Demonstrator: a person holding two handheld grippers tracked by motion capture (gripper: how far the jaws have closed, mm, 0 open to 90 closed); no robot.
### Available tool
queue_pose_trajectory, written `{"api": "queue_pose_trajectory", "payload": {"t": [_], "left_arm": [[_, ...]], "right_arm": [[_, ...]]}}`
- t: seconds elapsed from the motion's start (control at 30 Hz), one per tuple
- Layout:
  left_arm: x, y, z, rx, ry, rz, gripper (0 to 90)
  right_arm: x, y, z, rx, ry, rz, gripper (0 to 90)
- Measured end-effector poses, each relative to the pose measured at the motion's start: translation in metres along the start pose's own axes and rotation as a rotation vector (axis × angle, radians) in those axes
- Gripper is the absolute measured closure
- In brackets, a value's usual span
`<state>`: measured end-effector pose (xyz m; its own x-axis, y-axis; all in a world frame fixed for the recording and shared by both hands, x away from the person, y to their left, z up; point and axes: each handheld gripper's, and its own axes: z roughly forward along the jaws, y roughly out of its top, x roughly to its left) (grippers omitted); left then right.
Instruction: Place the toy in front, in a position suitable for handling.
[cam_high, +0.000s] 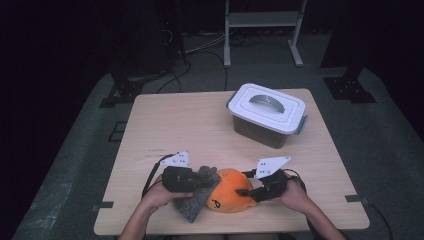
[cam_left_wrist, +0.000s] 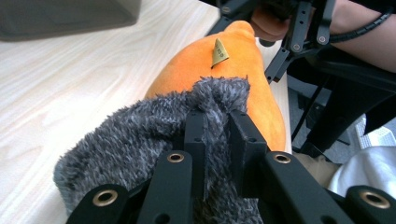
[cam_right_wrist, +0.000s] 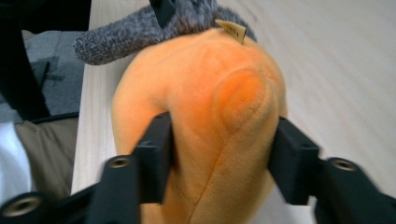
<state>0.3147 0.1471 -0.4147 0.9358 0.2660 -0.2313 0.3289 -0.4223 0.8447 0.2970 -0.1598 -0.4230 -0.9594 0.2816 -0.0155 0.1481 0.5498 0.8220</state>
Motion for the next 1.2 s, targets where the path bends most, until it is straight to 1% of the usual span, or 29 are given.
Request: {"api": "queue_pose_trajectory", "payload": {"t": [0.07,0.1,0.17,0.23,0.27,0.3,0.33,0.37,0.4,0.47,0.5,0.53,0.73,0.77,0.8,0.83,0.87,0.93,1.0,1.1,1.17,1.2], "left_arm": [[0.002,0.004,-0.003,-0.009,0.010,0.001,78.6],[0.002,0.007,-0.004,-0.012,0.017,0.006,78.6],[0.003,0.013,-0.005,-0.029,0.024,0.012,78.6],[0.003,0.017,-0.002,-0.040,0.012,0.017,78.6],[0.003,0.018,0.001,-0.028,0.010,0.023,78.6],[0.003,0.017,0.005,-0.018,0.005,0.024,78.6],[0.003,0.014,0.009,-0.021,-0.009,0.017,78.6],[0.003,0.012,0.011,-0.028,-0.022,0.008,78.6],[0.003,0.009,0.013,-0.038,-0.032,-0.002,78.6],[0.003,0.005,0.013,-0.048,-0.042,-0.010,78.6],[0.003,0.003,0.013,-0.046,-0.044,-0.011,78.6],[0.003,0.001,0.012,-0.044,-0.043,-0.015,78.6],[0.005,-0.011,0.003,-0.026,-0.017,-0.029,78.5],[0.005,-0.011,0.003,-0.026,-0.017,-0.029,78.5],[0.006,-0.014,0.001,-0.023,-0.007,-0.035,78.5],[0.006,-0.014,0.001,-0.023,-0.007,-0.035,78.4],[0.006,-0.014,-0.001,-0.018,0.009,-0.036,78.4],[0.008,-0.013,-0.004,-0.022,0.025,-0.036,78.4],[0.010,-0.009,-0.007,-0.042,0.034,-0.043,78.4],[0.014,0.001,-0.008,-0.091,0.012,-0.052,78.5],[0.013,0.010,-0.004,-0.111,-0.010,-0.039,78.5],[0.011,0.015,-0.001,-0.109,-0.017,-0.028,78.4]], "right_arm": [[0.001,0.003,-0.003,-0.034,-0.019,-0.016,51.9],[0.000,0.004,-0.004,-0.045,-0.034,-0.034,52.5],[-0.001,0.006,-0.006,-0.067,-0.058,-0.050,52.6],[-0.004,0.004,-0.005,-0.064,-0.058,-0.064,52.5],[-0.005,0.002,-0.004,-0.051,-0.056,-0.071,52.4],[-0.006,-0.002,-0.003,-0.046,-0.053,-0.069,52.4],[-0.007,-0.004,-0.003,-0.045,-0.038,-0.064,52.4],[-0.009,-0.007,-0.004,-0.032,-0.032,-0.070,52.5],[-0.010,-0.009,-0.006,-0.017,-0.034,-0.086,52.5],[-0.010,-0.014,-0.008,-0.014,-0.020,-0.076,52.4],[-0.010,-0.016,-0.009,-0.013,-0.019,-0.081,52.5],[-0.010,-0.017,-0.010,-0.008,-0.021,-0.091,52.5],[-0.011,-0.020,-0.011,-0.007,-0.018,-0.091,52.4],[-0.011,-0.020,-0.011,-0.009,-0.018,-0.093,52.4],[-0.011,-0.020,-0.012,-0.009,-0.020,-0.093,52.4],[-0.011,-0.021,-0.012,-0.009,-0.022,-0.092,52.3],[-0.011,-0.021,-0.012,-0.010,-0.023,-0.091,52.3],[-0.010,-0.021,-0.012,-0.009,-0.025,-0.092,52.4],[-0.010,-0.021,-0.012,-0.009,-0.025,-0.096,52.4],[-0.010,-0.022,-0.012,-0.014,-0.025,-0.098,52.4],[-0.010,-0.022,-0.011,-0.017,-0.023,-0.097,52.3],[-0.010,-0.022,-0.011,-0.018,-0.023,-0.098,52.3]]}}
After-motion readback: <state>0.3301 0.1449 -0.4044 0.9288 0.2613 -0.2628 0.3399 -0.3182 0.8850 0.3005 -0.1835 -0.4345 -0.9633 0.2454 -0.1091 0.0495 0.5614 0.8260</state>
